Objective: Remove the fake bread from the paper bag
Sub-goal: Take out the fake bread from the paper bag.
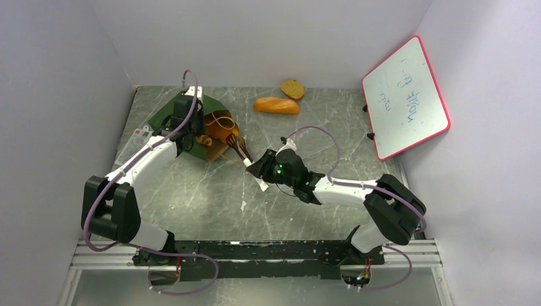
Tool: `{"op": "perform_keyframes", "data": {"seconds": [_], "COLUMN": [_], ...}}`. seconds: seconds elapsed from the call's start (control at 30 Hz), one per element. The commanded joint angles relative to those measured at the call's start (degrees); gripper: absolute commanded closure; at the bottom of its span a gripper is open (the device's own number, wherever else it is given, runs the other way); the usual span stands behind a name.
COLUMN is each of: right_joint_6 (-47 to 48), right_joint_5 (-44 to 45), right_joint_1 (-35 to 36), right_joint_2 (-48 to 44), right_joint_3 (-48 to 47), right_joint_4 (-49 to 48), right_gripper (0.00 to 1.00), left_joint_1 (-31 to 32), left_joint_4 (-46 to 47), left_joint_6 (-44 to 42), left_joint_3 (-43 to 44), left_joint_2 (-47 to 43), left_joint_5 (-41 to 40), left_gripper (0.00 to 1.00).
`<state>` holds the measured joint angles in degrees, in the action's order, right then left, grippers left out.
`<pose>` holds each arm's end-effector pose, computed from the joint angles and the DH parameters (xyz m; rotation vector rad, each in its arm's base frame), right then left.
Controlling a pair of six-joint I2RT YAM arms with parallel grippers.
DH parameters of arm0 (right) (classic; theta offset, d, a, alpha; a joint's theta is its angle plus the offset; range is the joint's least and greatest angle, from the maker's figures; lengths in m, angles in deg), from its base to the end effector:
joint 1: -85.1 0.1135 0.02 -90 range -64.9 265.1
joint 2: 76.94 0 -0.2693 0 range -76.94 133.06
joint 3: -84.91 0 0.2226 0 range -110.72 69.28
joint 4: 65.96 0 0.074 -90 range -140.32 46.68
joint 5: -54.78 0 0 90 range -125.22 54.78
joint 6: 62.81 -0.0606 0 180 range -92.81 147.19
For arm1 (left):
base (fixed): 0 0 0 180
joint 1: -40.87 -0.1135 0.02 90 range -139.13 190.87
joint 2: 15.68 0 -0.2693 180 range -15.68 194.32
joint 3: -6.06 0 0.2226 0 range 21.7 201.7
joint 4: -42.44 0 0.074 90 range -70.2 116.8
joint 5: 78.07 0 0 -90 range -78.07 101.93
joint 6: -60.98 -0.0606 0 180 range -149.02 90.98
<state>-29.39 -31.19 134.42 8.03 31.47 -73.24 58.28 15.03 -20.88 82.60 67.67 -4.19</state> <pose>0.2045 0.2313 0.2101 0.1870 2.1662 1.0752 0.3096 -0.0794 0.2802 0.0130 2.1418 0.0450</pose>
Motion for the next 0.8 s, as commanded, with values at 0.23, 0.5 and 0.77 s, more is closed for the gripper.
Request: {"op": "perform_keyframes", "data": {"seconds": [0.23, 0.5, 0.77], "right_joint_6": [-0.74, -1.21, -4.61], "right_joint_5": [-1.37, -1.85, -4.73], "right_joint_1": [-0.71, -0.83, -2.25], "right_joint_2": [0.75, 0.67, 2.12], "right_joint_3": [-0.52, -0.34, 1.13], "right_joint_4": [-4.66, -5.37, -9.92], "right_gripper": [0.57, 0.57, 0.58], "left_joint_1": [-0.19, -0.09, -0.09], "left_joint_4": [2.80, 2.75, 2.94], "left_joint_6": [0.15, 0.24, 0.16], "left_joint_3": [-0.86, -1.05, -1.48], "left_joint_2": [-2.15, -2.38, -2.87], "left_joint_5": [2.06, 2.29, 2.75], "left_gripper": [0.93, 0.93, 0.93]}}
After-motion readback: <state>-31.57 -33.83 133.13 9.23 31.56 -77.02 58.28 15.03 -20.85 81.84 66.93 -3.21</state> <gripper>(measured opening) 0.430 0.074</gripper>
